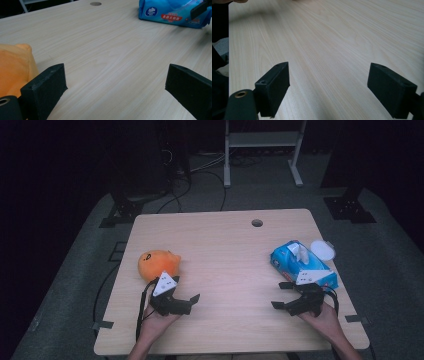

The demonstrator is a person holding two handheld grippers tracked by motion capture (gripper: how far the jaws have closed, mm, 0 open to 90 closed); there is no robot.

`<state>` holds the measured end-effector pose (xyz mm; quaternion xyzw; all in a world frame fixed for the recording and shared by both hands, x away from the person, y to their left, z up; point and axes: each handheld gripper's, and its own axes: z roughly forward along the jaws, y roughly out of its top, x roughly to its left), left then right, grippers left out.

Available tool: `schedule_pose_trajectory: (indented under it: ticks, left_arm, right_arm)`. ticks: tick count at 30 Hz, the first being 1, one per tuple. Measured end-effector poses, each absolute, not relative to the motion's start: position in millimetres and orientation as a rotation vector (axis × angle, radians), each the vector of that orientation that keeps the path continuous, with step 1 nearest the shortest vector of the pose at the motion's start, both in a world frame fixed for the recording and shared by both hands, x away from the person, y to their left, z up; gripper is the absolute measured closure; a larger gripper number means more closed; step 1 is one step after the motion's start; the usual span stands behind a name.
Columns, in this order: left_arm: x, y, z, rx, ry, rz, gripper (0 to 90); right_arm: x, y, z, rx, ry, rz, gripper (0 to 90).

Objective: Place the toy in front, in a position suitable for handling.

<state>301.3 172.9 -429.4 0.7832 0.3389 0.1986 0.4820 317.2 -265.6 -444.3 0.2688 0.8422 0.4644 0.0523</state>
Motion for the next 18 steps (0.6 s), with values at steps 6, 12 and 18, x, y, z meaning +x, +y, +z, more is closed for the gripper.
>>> schedule_pose_trajectory:
  ticks: [6,12,18]
  left_arm:
    - [305,174,-423,1.901,0.822,0.470,4.0]
    - [316,185,-407,1.888,0.825,0.508,4.1]
    - [333,208,-383,1.841,0.834,0.584,4.4]
  right_arm:
    - [320,-267,-443,0.828,2.549,1.464,16.7]
    - [318,-271,-442,0.839,2.533,1.461,16.7]
    - [318,-276,-440,0.868,2.521,1.490,16.8]
